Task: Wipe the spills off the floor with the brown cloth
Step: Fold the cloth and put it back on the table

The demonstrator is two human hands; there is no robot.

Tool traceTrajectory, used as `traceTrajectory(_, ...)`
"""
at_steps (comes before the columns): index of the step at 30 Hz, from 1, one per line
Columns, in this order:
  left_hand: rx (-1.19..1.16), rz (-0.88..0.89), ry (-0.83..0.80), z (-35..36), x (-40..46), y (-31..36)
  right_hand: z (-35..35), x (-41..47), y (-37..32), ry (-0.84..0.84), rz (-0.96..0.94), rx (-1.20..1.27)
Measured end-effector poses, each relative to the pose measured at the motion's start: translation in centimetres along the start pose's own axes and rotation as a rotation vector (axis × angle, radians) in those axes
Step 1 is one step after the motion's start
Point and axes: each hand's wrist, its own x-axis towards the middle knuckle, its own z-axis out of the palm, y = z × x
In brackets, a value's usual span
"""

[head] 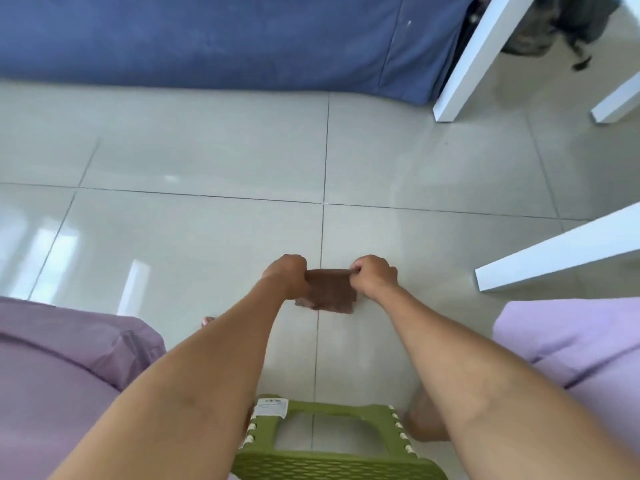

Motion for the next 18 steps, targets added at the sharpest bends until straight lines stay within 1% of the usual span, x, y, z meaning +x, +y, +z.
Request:
traceTrajectory(2,-0.009,0.029,0.047,-2.4,-0.6,0.6,-2.6,-0.2,-1.0,0.046,-0.008,0.091)
traceTrajectory(5,-0.026,0.067,0.155,-6.7,-1.6,2.0,-7.1,-0.4,-2.7,0.149,-0.034,0.295)
traceTrajectory(9,-0.077,0.112,0.326,-13.1,-2.5,4.4,-14.1,-0.6,-4.8,0.278,-0.13,0.504)
traceTrajectory(12,-0.14,0.184,0.46,-18.3,-3.4,7.1,-20.1,-1.8,-5.4,0.35,-0.209,0.691)
traceTrajectory(13,-0.188,0.206,0.485,-19.9,-3.8,8.2,-22.0,-2.2,-5.1,0.364,-0.235,0.752)
traceTrajectory(15,-0.358,0.255,0.496,-22.8,-4.6,10.8,-25.8,-3.1,-4.2,0.419,-0.29,0.81)
traceTrajectory(18,-0.637,0.34,0.437,-25.8,-5.9,15.2,-30.9,-4.4,-2.0,0.571,-0.336,0.855)
